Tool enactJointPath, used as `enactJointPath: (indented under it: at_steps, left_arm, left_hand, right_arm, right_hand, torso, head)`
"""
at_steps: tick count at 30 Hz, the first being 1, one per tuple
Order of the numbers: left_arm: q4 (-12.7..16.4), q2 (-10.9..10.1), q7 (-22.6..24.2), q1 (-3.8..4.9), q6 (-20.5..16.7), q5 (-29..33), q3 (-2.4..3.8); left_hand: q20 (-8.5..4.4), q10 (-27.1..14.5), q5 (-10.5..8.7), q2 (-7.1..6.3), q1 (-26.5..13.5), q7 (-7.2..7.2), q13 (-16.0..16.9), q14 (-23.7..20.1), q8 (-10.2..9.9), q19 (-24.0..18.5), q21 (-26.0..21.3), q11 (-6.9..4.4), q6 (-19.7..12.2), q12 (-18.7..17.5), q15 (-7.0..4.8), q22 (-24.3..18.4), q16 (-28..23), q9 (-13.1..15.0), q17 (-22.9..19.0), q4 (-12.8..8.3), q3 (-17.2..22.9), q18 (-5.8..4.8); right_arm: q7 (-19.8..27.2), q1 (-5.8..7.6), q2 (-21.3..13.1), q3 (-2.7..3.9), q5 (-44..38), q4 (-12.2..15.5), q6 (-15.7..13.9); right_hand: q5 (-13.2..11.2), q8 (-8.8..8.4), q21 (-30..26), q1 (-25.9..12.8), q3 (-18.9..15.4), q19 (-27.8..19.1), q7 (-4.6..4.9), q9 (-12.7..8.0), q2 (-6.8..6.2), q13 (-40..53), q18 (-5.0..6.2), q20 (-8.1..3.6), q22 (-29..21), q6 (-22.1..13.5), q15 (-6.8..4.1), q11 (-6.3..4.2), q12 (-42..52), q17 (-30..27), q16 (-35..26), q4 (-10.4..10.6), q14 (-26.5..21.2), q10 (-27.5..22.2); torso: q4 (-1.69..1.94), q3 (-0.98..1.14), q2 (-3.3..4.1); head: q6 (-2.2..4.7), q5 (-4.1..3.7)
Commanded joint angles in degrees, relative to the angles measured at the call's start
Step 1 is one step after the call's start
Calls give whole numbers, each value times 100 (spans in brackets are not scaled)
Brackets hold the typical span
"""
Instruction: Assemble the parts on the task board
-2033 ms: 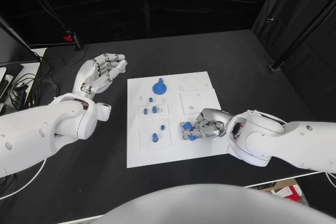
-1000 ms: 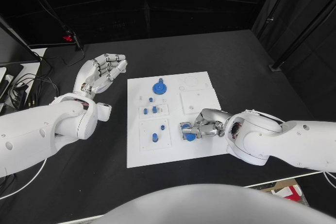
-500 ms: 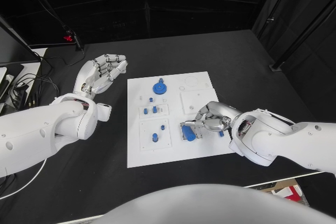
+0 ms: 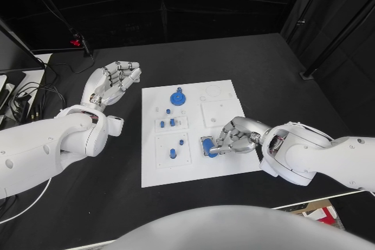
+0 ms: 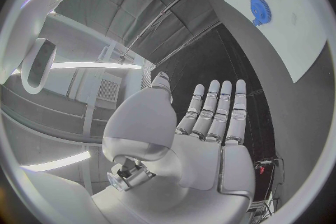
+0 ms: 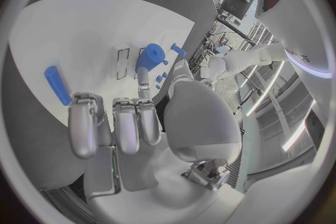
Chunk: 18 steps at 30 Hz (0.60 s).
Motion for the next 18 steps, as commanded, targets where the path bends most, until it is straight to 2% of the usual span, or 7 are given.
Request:
enactJointPath:
  at_steps: [1,7,11,15,18]
  left_arm:
    - [2,9,31,7,46,3,5]
    - [3,9,30,7,45,3,5]
    - [0,17,29,6,48,3,5]
    - [0,24,28,6,50,3,5]
    - [1,27,27,6,51,3,5]
  left_hand:
    - [-4,-36,19,46,-9,669,-6,-24,34,43,14,-4,-42,19,-17,-5,31,-6,-5,5,-29,-19]
    - [-4,-36,19,46,-9,669,-6,-24,34,43,14,-4,-42,19,-17,-5,31,-6,-5,5,-29,-19]
    - [-4,-36,19,46,-9,669,-6,-24,34,43,14,-4,-42,19,-17,-5,31,-6,-5,5,-29,-19]
    - [-4,-36,19,46,-9,669,-6,-24,34,43,14,-4,-42,19,-17,-5,31,-6,-5,5,-29,-19]
    - [-4,-36,19,46,-9,669,-6,-24,34,43,14,-4,-42,19,-17,-5,31,-6,-5,5,-29,-19]
  right_arm:
    - [48,4,25,1,-58,-2,360]
    - [-20,4,102,0,-156,-74,312]
    - [-80,4,193,0,-186,-151,171]
    - [-211,4,274,0,-253,-218,159]
    - [-344,4,343,0,-317,-272,226]
  right_hand:
    - [-26,99,-11,145,101,315,-51,75,-26,1508,46,-48,1332,-12,-49,-46,15,1509,14,-2,605,597]
    - [-27,260,15,385,240,332,-96,194,172,1508,38,-83,1343,-7,-85,-87,15,1509,14,-20,605,597]
    - [-28,365,52,524,311,356,-153,269,477,1508,28,-115,1357,72,-124,-135,15,1509,14,-37,605,597]
    - [-23,399,56,781,384,359,-203,308,671,1508,27,-147,1359,89,-160,-178,15,1509,14,-83,605,597]
    - [-18,404,49,946,388,356,-212,333,729,1508,29,-166,1356,68,-177,-189,15,1509,14,-100,605,597]
  torso:
    - [10,4,1]
    - [3,1,1]
    - [3,-1,4]
    - [5,0,2]
    - [6,1,3]
  head:
    - [1,-7]
    - [1,2]
    - [1,-7]
    - [1,-9]
    - [1,-18]
